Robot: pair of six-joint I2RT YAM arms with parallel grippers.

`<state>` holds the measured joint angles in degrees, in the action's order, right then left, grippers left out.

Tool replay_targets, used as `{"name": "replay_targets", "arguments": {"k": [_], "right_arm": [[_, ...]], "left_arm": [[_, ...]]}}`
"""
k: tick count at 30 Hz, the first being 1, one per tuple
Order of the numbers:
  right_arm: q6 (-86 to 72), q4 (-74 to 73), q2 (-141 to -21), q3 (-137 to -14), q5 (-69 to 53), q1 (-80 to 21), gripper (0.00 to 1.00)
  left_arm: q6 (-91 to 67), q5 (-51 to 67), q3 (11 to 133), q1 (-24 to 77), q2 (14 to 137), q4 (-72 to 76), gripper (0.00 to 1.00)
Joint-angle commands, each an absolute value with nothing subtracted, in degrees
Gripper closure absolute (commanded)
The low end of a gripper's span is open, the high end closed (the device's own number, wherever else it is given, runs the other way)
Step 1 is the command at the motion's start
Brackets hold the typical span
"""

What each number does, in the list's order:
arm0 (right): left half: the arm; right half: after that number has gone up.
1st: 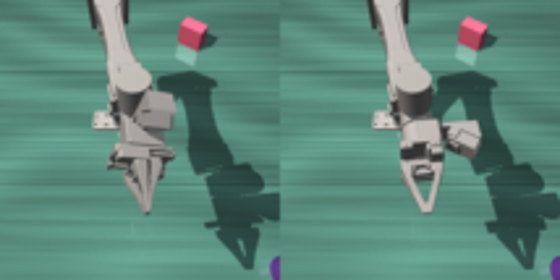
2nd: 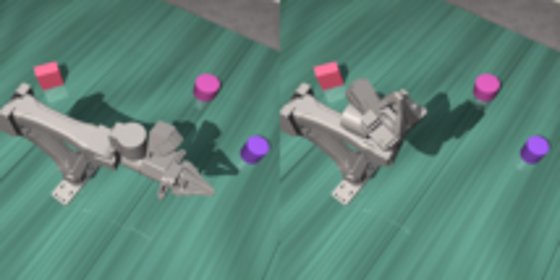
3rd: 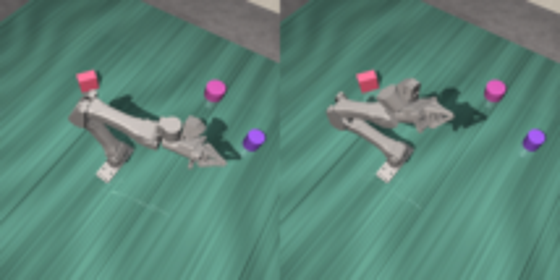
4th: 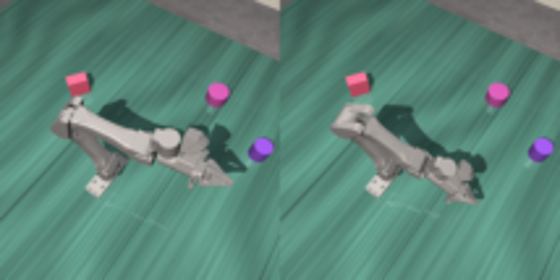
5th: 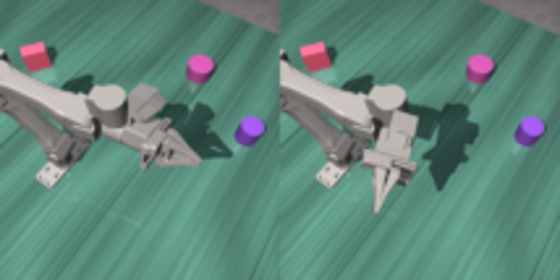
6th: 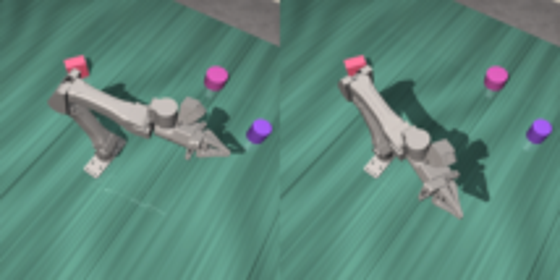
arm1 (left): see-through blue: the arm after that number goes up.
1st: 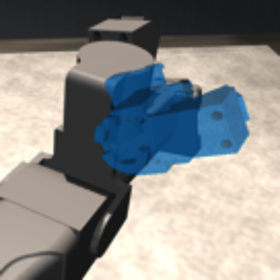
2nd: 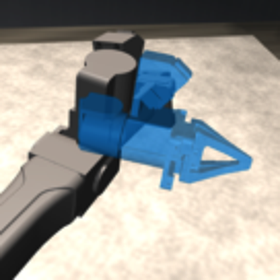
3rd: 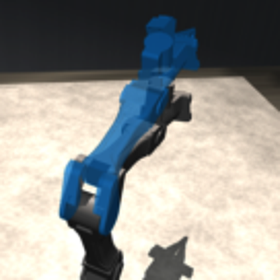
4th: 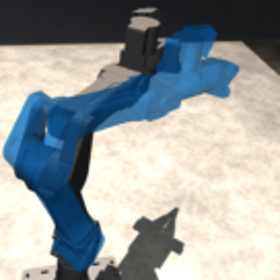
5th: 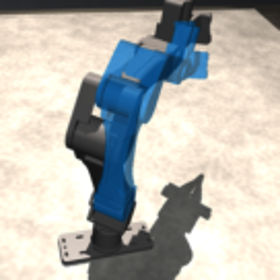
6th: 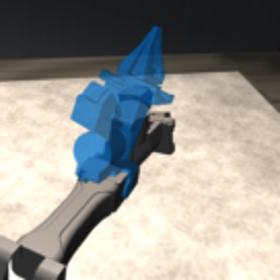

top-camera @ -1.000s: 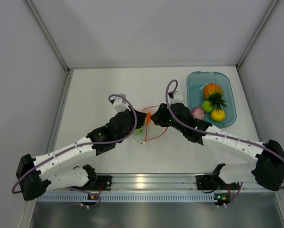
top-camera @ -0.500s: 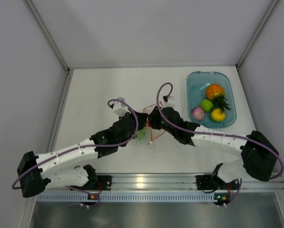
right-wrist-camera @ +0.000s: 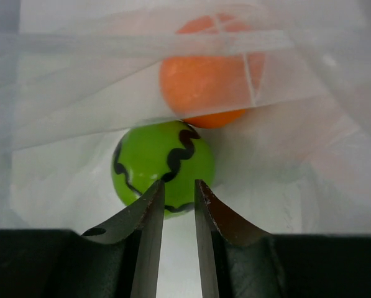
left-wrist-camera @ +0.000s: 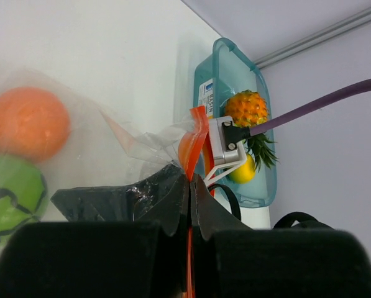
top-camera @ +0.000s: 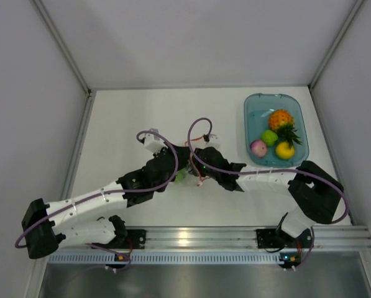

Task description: Open the zip-top bag and remove the fake food

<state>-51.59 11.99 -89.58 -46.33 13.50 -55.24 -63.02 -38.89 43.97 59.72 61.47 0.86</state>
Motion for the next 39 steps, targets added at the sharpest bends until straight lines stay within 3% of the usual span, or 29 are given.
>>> {"name": "replay_targets", "arguments": {"k": [1,11,14,17,23,39], "right_arm": [[-48.4,10.8,-88.9,-45.8,16.3,-54.0,0.72],[-35.9,-9.5,-83.4,-51.2,31.1,-52.7,0.69],[-31.2,-8.6,-81.6,-51.4,26.7,-52.6,0.67],[-27.1,-8.7,-81.5,-52.5,15.0,-52.7,0.58],[-26.2,-3.4,-81.3,-50.6,4.1,-53.0,0.57],[-28.9,-6.0,-83.9,-53.3,-1.1,-53.3,0.58]], "left_arm": [[-62.6,-39.7,43.4,60.0,58.7,4.8,1.0],[-59.9,-37.8,41.5,60.0,56.3,4.7,1.0],[-59.9,-38.4,40.0,60.0,56.6,4.7,1.0],[-60.1,-38.9,37.3,60.0,56.5,4.6,1.0],[-60.1,-39.4,35.8,60.0,55.5,4.6,1.0],[-59.2,-38.3,37.0,60.0,56.5,4.1,1.0]]}}
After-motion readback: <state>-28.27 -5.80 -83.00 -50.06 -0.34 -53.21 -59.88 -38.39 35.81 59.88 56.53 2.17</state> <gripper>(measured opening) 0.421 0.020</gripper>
